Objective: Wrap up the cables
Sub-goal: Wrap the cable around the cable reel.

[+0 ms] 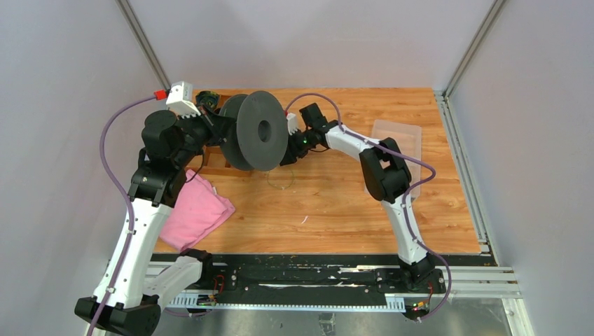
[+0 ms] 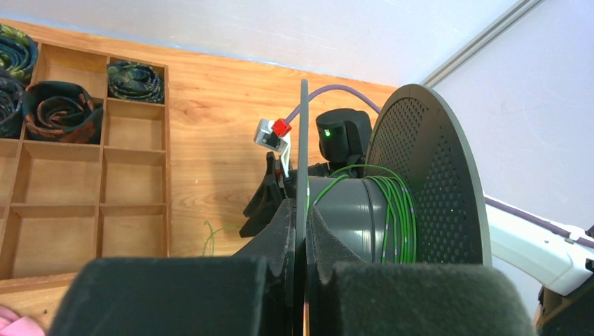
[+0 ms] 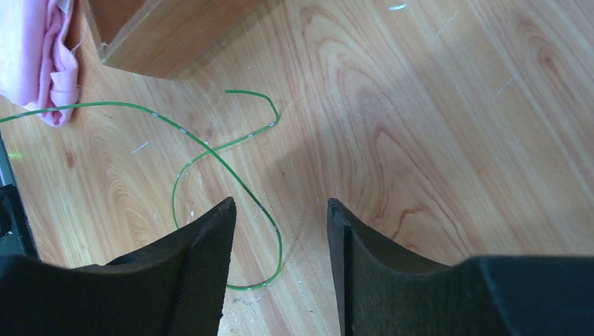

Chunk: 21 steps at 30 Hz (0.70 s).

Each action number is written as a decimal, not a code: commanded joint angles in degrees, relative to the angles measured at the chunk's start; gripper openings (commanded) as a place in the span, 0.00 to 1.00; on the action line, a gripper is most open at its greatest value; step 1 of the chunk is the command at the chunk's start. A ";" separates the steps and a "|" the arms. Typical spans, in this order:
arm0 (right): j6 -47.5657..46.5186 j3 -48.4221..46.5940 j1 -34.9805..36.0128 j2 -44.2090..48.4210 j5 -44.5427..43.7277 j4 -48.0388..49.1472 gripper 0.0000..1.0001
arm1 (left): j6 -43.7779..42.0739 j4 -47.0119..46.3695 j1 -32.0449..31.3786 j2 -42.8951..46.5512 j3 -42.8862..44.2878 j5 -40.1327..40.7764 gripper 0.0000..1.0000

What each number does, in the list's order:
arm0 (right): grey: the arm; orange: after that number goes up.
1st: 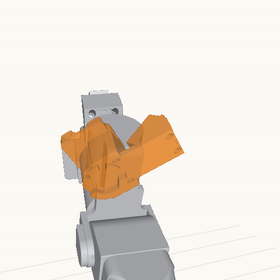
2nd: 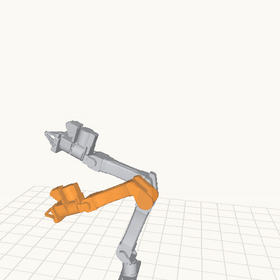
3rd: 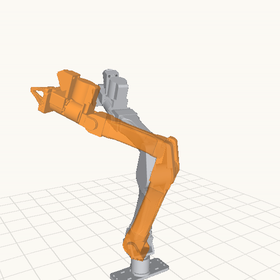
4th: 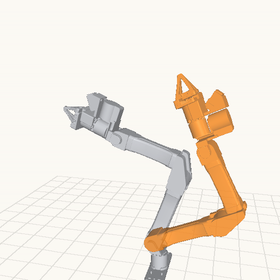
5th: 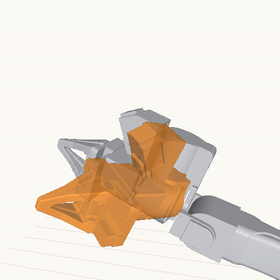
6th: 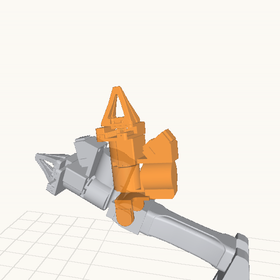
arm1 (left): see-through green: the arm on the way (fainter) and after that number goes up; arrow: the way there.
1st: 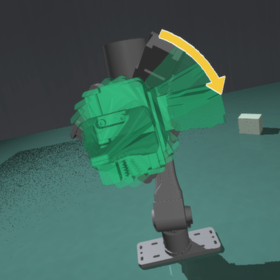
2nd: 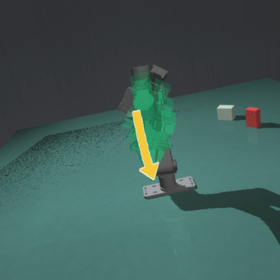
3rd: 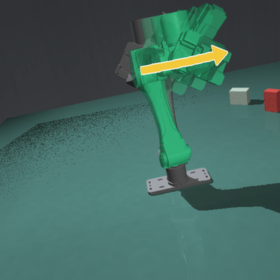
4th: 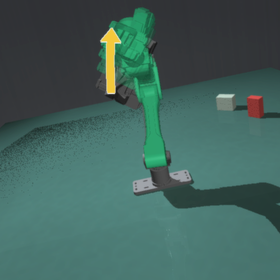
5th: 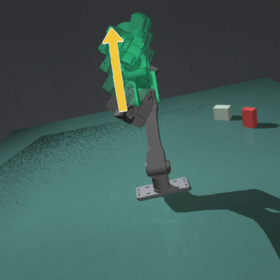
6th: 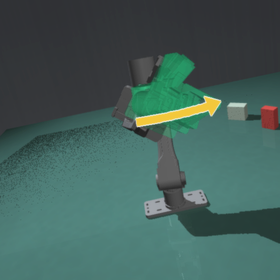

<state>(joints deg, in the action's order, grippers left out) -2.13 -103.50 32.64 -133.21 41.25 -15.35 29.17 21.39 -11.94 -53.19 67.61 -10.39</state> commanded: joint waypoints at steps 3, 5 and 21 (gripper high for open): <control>-1.88 -1.59 1.21 -1.69 -0.56 -2.09 0.44 | 1.48 -5.30 0.69 1.42 0.82 -1.50 0.00; -2.23 -0.80 1.66 -1.40 -0.56 -2.12 0.40 | 1.67 -5.37 0.69 1.33 0.80 -1.49 0.00; 0.16 14.01 2.95 12.11 3.17 3.83 0.01 | -0.09 -3.10 1.05 0.52 1.77 9.01 0.00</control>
<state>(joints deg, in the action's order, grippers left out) -4.01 -94.19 34.85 -128.66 40.95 -14.37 29.30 21.32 -11.64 -53.19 67.59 -7.42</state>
